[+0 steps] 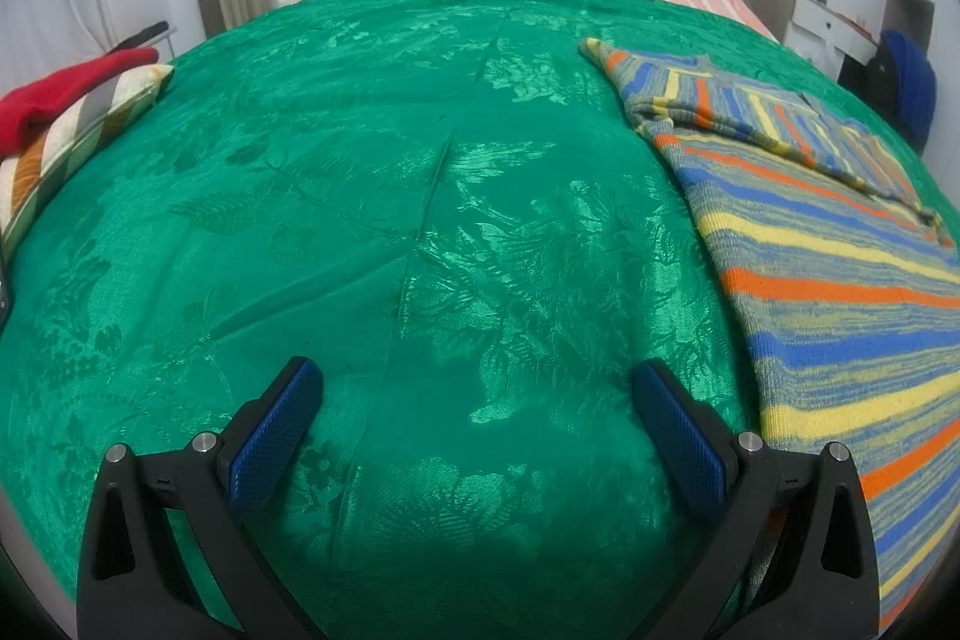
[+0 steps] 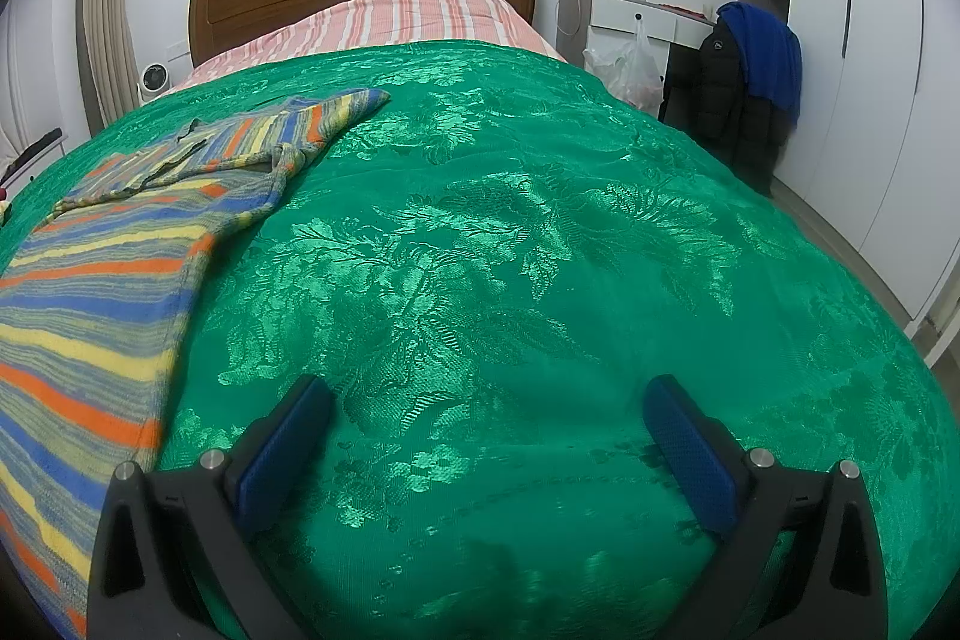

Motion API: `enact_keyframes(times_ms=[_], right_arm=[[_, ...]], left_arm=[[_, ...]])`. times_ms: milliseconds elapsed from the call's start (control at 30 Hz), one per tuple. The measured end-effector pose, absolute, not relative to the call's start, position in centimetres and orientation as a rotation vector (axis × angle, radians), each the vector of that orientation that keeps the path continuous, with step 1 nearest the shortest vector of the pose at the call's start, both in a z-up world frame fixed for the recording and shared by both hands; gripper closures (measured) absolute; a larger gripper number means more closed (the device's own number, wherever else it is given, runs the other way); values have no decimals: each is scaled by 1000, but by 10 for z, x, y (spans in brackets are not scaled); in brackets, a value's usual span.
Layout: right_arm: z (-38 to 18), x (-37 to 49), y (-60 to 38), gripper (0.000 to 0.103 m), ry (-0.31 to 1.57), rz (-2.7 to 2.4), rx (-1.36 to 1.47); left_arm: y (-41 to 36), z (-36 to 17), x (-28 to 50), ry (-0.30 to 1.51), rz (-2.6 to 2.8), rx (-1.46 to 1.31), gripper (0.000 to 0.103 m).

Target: Fold small clothes

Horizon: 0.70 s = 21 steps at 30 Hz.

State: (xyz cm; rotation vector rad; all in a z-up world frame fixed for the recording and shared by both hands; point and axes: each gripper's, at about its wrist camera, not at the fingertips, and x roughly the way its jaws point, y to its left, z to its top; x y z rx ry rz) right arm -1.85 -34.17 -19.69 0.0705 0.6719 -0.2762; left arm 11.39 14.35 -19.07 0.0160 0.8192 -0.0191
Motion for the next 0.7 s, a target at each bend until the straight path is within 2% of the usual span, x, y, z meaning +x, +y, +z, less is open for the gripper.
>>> enact_keyframes(times_ms=[167, 267, 333, 400, 533, 567, 600, 633, 667, 700], right_arm=[[-197, -17, -342, 0, 678, -279, 68], [-192, -13, -345, 0, 722, -264, 73], [-179, -9, -351, 1, 807, -227, 84], [-152, -19, -356, 1, 814, -134, 144], [-110, -51, -339, 1, 897, 192, 142], [-109, -56, -334, 1, 925, 244, 141], [-112, -64, -328, 1, 964, 300, 149], [-116, -68, -325, 1, 992, 324, 164], [-123, -71, -323, 5, 1022, 340, 190], [-134, -73, -321, 12, 1060, 350, 231]], left_arm=[[145, -190, 116, 825, -29, 9, 0], [153, -178, 119, 902, -75, -4, 2], [161, -161, 107, 939, -120, -47, 3], [159, -143, 82, 977, -256, -71, 3], [126, -155, 39, 1135, -410, 32, 3], [118, -161, 32, 1153, -419, 60, 5], [111, -169, 26, 1173, -420, 80, 14], [104, -176, 24, 1198, -417, 90, 19], [100, -180, 22, 1201, -403, 103, 19], [96, -180, 20, 1190, -389, 114, 24]])
